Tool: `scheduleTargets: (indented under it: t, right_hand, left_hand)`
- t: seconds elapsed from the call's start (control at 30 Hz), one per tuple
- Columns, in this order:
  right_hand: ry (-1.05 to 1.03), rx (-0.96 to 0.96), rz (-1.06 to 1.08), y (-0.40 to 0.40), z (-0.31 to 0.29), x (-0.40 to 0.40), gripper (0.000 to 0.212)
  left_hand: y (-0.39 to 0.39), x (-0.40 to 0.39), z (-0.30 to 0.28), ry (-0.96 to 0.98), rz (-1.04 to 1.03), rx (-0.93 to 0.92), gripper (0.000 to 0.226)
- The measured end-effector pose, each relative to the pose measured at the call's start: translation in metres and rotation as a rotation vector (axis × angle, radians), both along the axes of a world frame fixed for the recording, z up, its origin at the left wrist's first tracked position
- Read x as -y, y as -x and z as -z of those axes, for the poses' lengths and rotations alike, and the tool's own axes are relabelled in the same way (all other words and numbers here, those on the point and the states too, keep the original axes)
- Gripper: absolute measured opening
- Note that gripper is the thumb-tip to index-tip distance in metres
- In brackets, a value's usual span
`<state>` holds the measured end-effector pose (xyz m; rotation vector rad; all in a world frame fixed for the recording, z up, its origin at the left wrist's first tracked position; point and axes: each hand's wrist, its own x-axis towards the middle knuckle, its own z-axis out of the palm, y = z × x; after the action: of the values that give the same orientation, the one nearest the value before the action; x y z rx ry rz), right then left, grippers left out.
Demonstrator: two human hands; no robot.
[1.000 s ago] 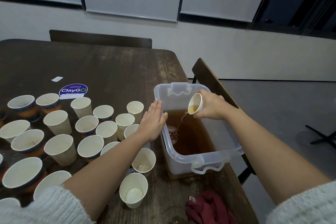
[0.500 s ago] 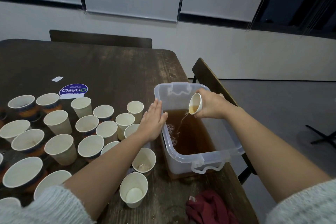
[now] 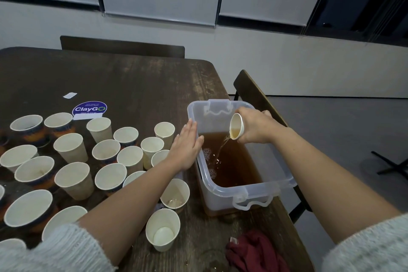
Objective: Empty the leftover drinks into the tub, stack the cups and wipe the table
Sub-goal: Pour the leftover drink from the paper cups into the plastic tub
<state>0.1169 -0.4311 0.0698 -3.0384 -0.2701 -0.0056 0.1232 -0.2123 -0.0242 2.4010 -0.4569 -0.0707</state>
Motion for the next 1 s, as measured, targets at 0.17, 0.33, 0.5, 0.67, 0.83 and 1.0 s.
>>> scheduleTargets:
  t: [0.17,0.33,0.5,0.67,0.83,1.0]
  right_hand:
    - [0.046,0.014,-0.015,-0.003,-0.002,0.0,0.069]
    - [0.142,0.009,-0.034,-0.003,-0.004,-0.004,0.072]
    - [0.234,0.007,-0.063,-0.002,-0.006,-0.007,0.074]
    - [0.307,0.006,-0.077,-0.004,-0.004,-0.009,0.076]
    - [-0.105,-0.028,0.018,0.0,-0.003,-0.015,0.072]
    - [-0.674,-0.018,0.055,-0.002,-0.009,-0.05,0.07]
  left_hand:
    - [0.001,0.0,-0.001,-0.002,-0.002,0.001,0.057]
    - [0.0,0.0,-0.001,-0.001,0.002,0.004,0.057]
    - [-0.001,0.0,0.0,0.0,0.002,0.007,0.057]
    - [-0.001,-0.001,0.0,0.0,0.009,0.004,0.058]
    - [-0.003,-0.007,-0.009,-0.073,0.055,-0.009,0.061]
    - [-0.007,-0.039,-0.034,0.111,0.13,-0.073,0.058]
